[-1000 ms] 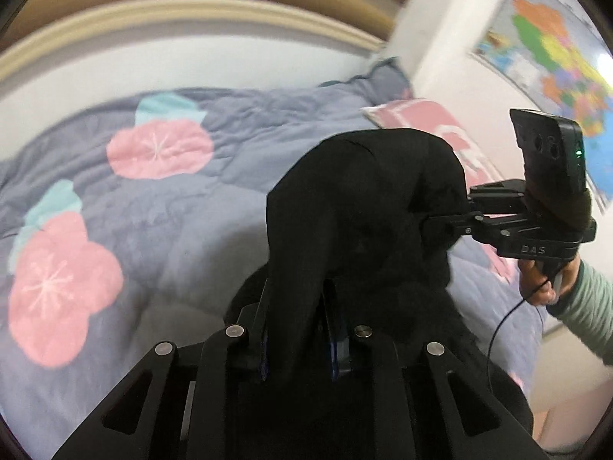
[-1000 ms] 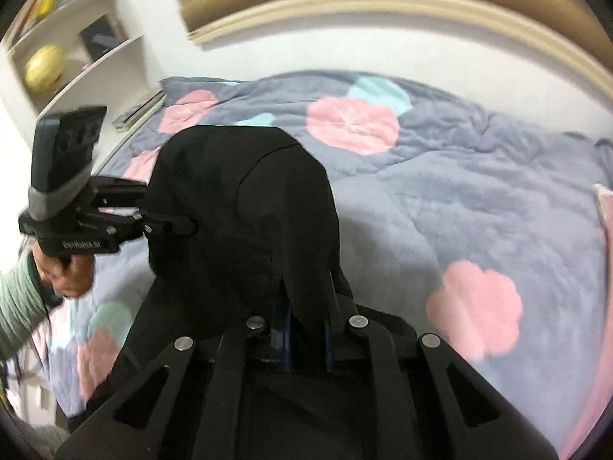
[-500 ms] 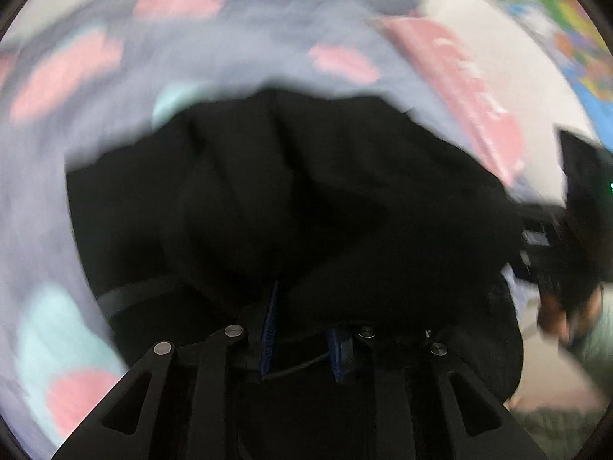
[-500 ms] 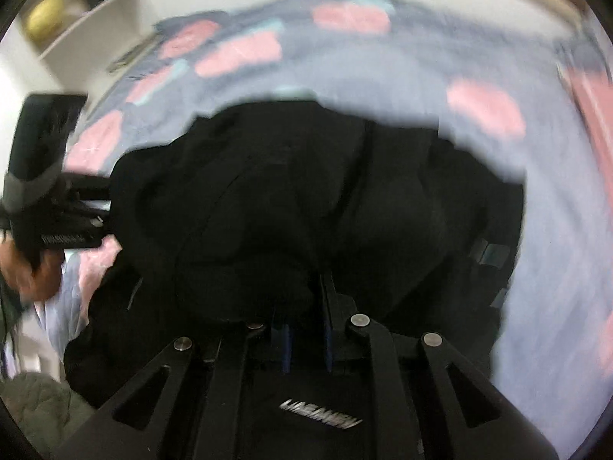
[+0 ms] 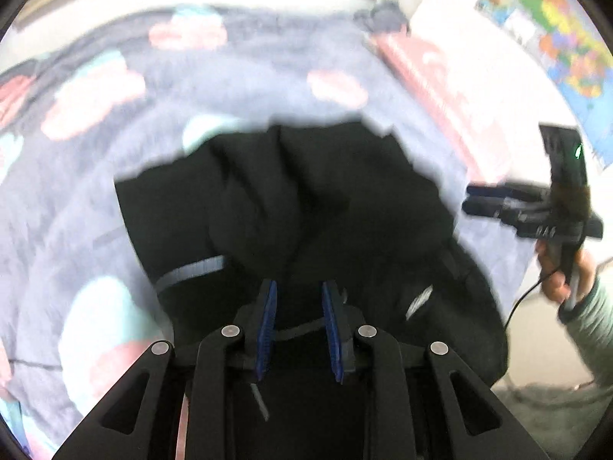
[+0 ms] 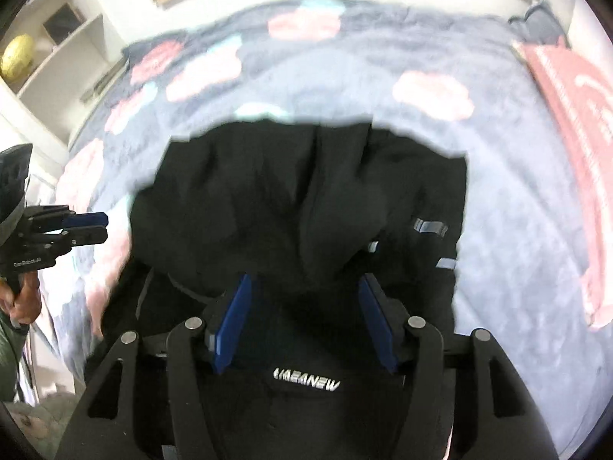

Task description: Fold large clothes

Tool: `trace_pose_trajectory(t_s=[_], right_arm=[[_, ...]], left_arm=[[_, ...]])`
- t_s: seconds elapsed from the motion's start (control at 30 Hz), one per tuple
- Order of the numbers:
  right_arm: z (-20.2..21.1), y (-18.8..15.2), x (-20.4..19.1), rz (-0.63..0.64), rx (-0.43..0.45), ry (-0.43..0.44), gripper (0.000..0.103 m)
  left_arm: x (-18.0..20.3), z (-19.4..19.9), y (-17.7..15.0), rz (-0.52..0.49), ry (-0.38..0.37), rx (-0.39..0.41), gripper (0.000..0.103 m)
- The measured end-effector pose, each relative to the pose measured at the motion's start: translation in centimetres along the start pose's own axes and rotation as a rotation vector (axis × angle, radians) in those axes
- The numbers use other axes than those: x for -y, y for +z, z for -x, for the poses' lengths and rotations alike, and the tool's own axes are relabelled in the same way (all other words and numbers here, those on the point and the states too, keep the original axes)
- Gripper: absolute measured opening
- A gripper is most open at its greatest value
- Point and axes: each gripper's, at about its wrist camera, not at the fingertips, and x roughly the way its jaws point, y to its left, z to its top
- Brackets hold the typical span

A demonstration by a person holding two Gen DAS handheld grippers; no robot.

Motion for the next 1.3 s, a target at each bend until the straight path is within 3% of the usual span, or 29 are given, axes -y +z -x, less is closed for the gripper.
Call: trace_pose_trajectory(t_s=[0.1,0.2,0.3,0.43,0.47,0.53,0.63,0.73,0.87,0.93,1.03,1.13,1.2,1.3], right_arm=[[1.0,3.3,-1.3,-0.018,0.04,0.032,0.062],[-0.9,5.9,-3.8,-0.01,0.01,0.055,0.062],[-6.7,6.6,-5.1,0.006,-0.137,0.002,0.062],[-14.8,3.6,-3.9,-0.015,-0.342,0.006,0.062],[-16.7,2.4,-3.5,-0.017,-0.372,0.001,0.062],[-18.0,1.3,-3.1,-0.039,-0.35,-0.001,0.063],[-17.8,1.4,-3.3,-0.059,-0.32,-0.019,0.063],[-15.9,1.5,-4.5,0.016,-0.269,-0.024,0.064],[-10.3,1.4,-5.1,0.028,-0.135,0.079,0.064],[-8.7,1.1,-5.3,0.048,-0.09,0.078,0.064],[-10.5,0.5,-5.4,0.058,-0.143,0.052,0.062],[-16.3,-1.2,-4.1,0.048,-0.267,-0.006,0.06],[-16.9,-1.4,-4.0,0.026,-0.266,-0.009,0.061],[-15.1,-0.9,-4.3,0.014,-0.242,-0.007,0.061]], left_arm=[[-0.4,0.5,2.3,0.063,-0.084,0.073,0.03],[-1.2,-2.3,4.7,0.129,-0.094,0.055,0.033],[-2.5,-8.1,4.8,0.188,-0.166,-0.082,0.033],[-4.9,-16.5,0.6,0.305,-0.206,-0.378,0.035],[-5.7,-17.4,0.1,0.346,-0.227,-0.389,0.035],[-6.4,-18.0,-0.8,0.372,-0.245,-0.354,0.034],[-5.3,-17.0,-1.1,0.291,-0.202,-0.282,0.034],[-4.2,-15.1,-1.4,0.225,-0.18,-0.238,0.034],[-2.9,-10.1,-1.3,0.164,-0.283,-0.167,0.035],[-2.6,-9.4,-1.5,0.13,-0.29,-0.176,0.041],[-2.6,-12.3,-2.1,0.127,-0.207,-0.255,0.043],[-3.6,-16.8,-4.0,0.193,-0.158,-0.322,0.043],[-4.1,-17.0,-4.4,0.25,-0.164,-0.311,0.043],[-3.5,-14.6,-4.4,0.244,-0.162,-0.272,0.043]])
